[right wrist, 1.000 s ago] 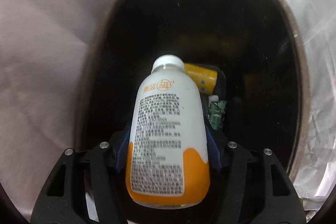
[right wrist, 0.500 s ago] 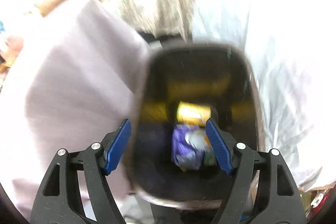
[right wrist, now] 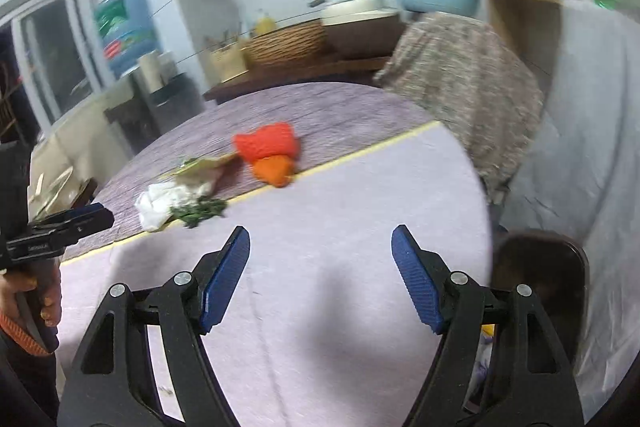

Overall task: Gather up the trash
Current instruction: 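Move both tools back over the table, then grasp the orange mesh net with the right tool while the left tool grasps the white tissue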

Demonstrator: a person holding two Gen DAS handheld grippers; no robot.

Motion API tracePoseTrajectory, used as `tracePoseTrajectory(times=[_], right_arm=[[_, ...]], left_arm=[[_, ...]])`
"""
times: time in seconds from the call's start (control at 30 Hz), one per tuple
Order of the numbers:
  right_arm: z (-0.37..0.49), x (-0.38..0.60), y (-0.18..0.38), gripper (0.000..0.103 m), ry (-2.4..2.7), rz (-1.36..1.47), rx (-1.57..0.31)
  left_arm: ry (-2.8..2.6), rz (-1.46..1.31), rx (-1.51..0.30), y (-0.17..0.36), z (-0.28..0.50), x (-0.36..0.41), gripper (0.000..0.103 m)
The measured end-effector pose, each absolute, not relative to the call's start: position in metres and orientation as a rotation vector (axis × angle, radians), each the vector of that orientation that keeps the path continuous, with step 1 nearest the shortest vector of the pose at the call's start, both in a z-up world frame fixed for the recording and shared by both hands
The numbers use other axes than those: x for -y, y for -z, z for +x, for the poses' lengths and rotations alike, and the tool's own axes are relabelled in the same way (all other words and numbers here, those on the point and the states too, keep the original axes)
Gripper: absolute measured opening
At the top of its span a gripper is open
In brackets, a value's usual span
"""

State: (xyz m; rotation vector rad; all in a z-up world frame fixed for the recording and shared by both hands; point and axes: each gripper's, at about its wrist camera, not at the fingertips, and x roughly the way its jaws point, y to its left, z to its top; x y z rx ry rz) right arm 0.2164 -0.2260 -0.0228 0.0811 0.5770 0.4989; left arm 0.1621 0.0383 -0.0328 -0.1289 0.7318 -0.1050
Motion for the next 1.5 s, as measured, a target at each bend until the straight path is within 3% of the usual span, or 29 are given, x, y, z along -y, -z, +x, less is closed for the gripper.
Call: tracePoseTrajectory(times=[0.2, 0.4, 0.97, 1.0, 1.13, 1.2, 1.27, 1.37, 1.5], right_arm=[[0.231, 0.156, 0.026, 0.073, -0.54, -0.015, -0.588], [0.266, 0.132, 0.03, 0.073, -0.538, -0.031, -0.653], [0.366, 0.071, 0.025, 0.073, -0.55, -0.014, -0.728], [0.368, 0.068, 0.024, 0.066, -0.545, -0.028, -0.725], [0.376, 0.048, 0.028, 0.023, -0.542, -0.125, -0.739], [0.374, 0.047, 0.028, 0.019, -0.54, -0.136, -0.724], [0.368, 0.054, 0.022, 0.017, -0.556, -0.103, -0.689], [0.356, 0.063, 0.013, 0.017, -0.547, -0.089, -0.635], [0.339, 0.076, 0.001, 0.017, -0.526, -0.094, -0.573]], left_arm=[[0.01, -0.178, -0.735, 0.042, 0.159, -0.098, 0.092], [-0.025, -0.233, -0.765, 0.048, 0.162, -0.139, 0.083], [0.078, -0.22, -0.834, 0.067, 0.215, -0.115, 0.083], [0.076, -0.211, -0.836, 0.067, 0.217, -0.113, 0.083], [0.075, -0.198, -0.845, 0.071, 0.228, -0.108, 0.082], [0.079, -0.179, -0.849, 0.073, 0.234, -0.105, 0.073], [0.081, -0.169, -0.862, 0.077, 0.24, -0.105, 0.051], [0.11, -0.201, -0.88, 0.082, 0.243, -0.105, 0.026], [0.105, -0.218, -0.847, 0.078, 0.237, -0.107, 0.014]])
